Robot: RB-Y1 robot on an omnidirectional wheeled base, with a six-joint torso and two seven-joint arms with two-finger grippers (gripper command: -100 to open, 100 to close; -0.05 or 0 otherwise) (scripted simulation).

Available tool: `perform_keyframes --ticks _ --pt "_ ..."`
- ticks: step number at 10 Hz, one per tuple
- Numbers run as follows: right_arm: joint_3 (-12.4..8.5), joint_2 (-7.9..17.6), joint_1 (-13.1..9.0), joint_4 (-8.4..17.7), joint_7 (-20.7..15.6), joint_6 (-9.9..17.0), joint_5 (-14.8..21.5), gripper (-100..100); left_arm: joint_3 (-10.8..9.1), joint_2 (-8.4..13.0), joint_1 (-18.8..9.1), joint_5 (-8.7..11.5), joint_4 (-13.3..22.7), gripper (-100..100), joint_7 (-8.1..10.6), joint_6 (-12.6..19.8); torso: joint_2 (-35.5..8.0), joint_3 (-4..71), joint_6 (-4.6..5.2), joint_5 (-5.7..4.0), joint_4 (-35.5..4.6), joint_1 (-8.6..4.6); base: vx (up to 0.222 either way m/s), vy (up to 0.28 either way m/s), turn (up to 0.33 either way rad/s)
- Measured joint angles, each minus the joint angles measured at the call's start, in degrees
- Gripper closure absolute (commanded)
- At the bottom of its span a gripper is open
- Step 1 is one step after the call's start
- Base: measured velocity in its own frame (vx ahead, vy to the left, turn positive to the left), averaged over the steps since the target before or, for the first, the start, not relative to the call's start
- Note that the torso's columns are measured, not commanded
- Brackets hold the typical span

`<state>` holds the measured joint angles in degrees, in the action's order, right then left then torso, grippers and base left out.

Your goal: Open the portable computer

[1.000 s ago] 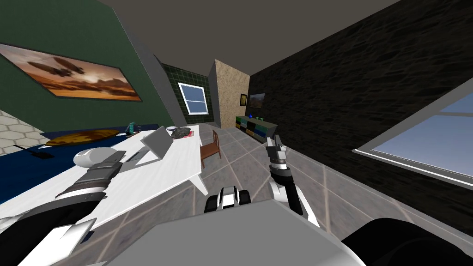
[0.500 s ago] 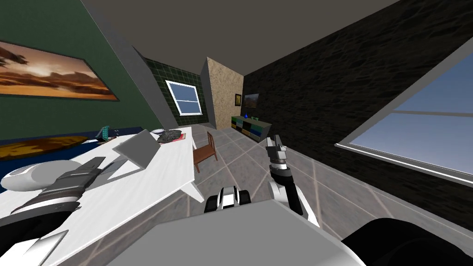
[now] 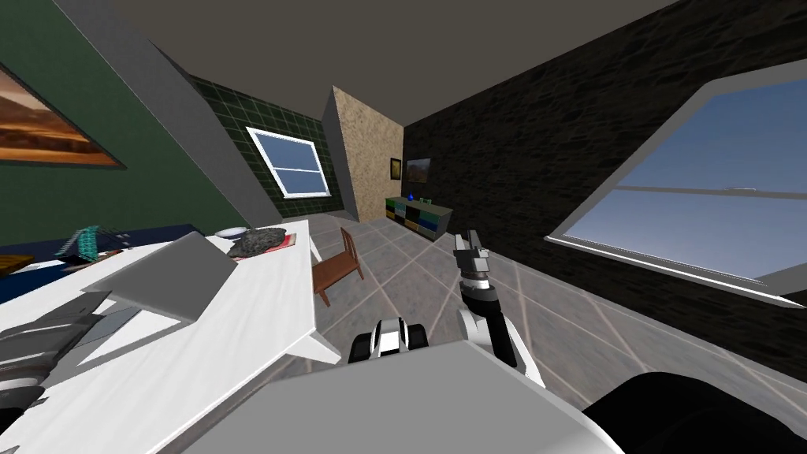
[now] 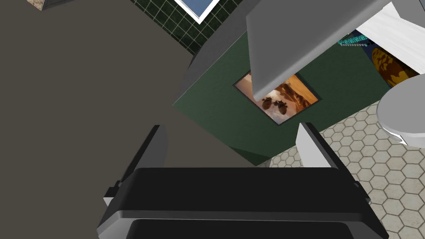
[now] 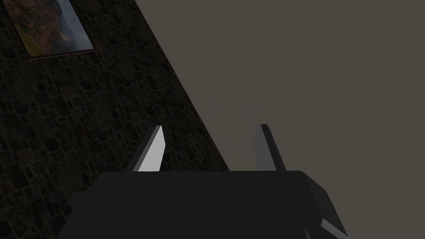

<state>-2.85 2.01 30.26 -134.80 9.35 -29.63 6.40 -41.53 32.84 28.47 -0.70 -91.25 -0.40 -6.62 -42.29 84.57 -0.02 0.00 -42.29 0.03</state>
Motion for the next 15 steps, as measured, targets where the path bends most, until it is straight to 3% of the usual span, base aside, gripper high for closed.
perform_keyframes --ticks 4,6,8,9,10,12,14,15 --pt "-0.01 0.0 0.0 0.0 0.0 0.0 0.0 0 -2.4 1.28 0.57 -0.44 4.29 -100 0.42 0.5 -0.01 0.0 -0.01 0.0 0.0 -0.02 0.056 0.043 -0.109" --pt "0.0 0.0 0.0 0.0 0.0 0.0 0.0 0 -3.73 2.21 0.21 -0.91 8.32 -100 0.43 -0.11 0.06 0.04 0.05 0.02 0.02 0.04 0.077 0.085 -0.192" --pt "-0.01 0.0 0.01 0.0 0.0 0.0 0.0 0 -4.85 2.24 0.93 -1.11 9.09 -100 0.52 0.24 -0.07 -0.04 -0.01 -0.01 -0.01 -0.12 0.021 0.031 -0.011" --pt "0.0 0.0 0.0 0.0 0.0 0.0 0.0 0 -4.84 2.24 0.92 -1.1 9.09 100 0.51 0.23 -0.15 -0.1 0.0 -0.06 -0.04 -0.23 0.005 0.006 -0.001" --pt "0.0 -0.01 0.0 0.0 0.0 0.0 0.0 0 -4.84 2.24 0.91 -1.11 9.09 100 0.51 0.24 -0.12 -0.08 0.01 -0.05 -0.04 -0.18 -0.113 0.085 0.228" --pt "-0.01 0.0 -0.02 0.01 0.0 0.01 0.0 0 -4.65 -0.58 -1.99 -3.51 10.23 100 -0.33 0.95 -0.31 -0.21 0.04 0.09 -0.1 0.21 -0.106 0.082 0.048" --pt "0.0 0.0 -0.01 0.0 0.0 0.0 0.0 0 -4.51 -1.19 -4.97 -4.06 10.13 100 -0.72 1.79 0.29 0.18 0.03 -0.08 0.09 -0.25 -0.061 0.043 0.09" --pt "-0.01 0.0 0.0 0.0 0.0 0.0 0.0 0 -4.35 -2.58 -6.34 -5.45 10.59 100 -1.09 2.37 0.01 0.03 -0.06 -0.01 0.03 0.0 -0.115 0.075 0.106"
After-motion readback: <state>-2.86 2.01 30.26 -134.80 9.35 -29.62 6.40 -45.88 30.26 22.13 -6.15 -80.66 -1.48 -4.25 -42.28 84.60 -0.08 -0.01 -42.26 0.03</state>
